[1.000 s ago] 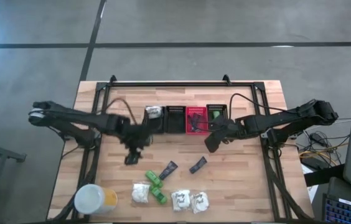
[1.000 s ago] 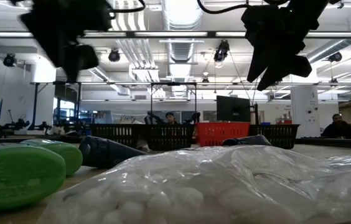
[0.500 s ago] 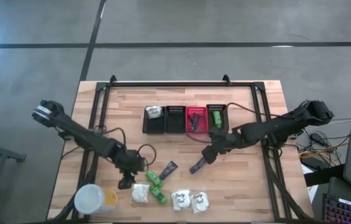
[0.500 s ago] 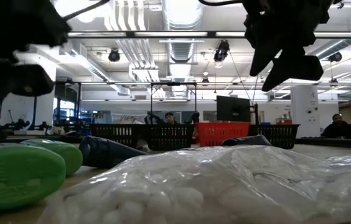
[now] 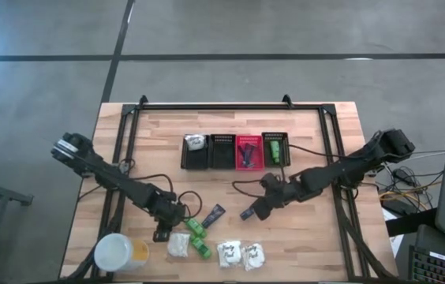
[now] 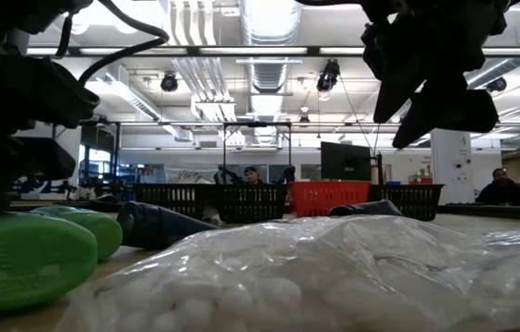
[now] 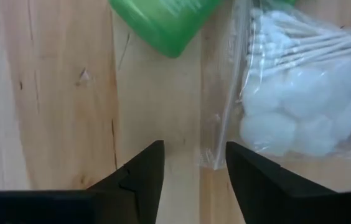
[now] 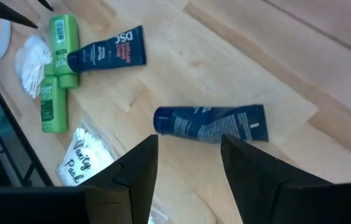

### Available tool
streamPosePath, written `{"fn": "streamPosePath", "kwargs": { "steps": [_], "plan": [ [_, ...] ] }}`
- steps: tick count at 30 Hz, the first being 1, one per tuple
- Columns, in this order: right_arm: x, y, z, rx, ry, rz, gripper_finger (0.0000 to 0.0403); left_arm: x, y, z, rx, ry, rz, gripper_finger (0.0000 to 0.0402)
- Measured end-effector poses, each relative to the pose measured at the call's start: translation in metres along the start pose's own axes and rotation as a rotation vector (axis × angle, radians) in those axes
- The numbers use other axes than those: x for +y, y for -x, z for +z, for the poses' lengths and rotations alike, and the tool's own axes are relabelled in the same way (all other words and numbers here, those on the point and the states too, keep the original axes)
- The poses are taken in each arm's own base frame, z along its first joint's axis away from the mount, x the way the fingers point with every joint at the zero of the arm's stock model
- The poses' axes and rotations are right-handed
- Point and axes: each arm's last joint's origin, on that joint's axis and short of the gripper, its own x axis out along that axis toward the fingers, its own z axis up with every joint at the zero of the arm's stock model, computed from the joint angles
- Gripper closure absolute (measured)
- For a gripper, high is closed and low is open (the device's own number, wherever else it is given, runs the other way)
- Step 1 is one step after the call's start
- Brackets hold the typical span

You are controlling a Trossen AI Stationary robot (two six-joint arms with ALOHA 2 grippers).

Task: Pick & Place Travel size toiletries
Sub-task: Put the cotton pack into the left black bin

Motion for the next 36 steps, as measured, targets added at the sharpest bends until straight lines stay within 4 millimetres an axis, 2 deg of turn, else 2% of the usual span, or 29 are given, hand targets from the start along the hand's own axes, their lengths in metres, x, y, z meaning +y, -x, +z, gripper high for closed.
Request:
{"fn": "streamPosePath", "kwargs": {
  "steps": [12,18,24,30,36],
  "plan": [
    [0.001,0.002,-0.002,-0.021,-0.010,0.000,0.0204,-0.005,-0.002,0.001,-0.027,-0.023,-0.013,0.0255],
    [0.002,0.002,-0.004,0.015,-0.002,0.011,0.0210,-0.011,0.011,0.003,-0.089,-0.042,-0.057,0.0262],
    [0.004,0.002,-0.015,0.063,-0.009,0.022,0.0221,-0.014,0.005,-0.001,-0.068,-0.059,-0.048,0.0274],
    [0.007,0.001,-0.031,0.090,-0.032,0.019,0.0225,-0.017,-0.004,-0.006,-0.033,-0.083,-0.028,0.0304],
    [0.009,0.003,-0.041,0.061,-0.061,0.015,0.0211,-0.020,-0.010,-0.008,-0.044,-0.107,0.016,0.0349]
  ]
}}
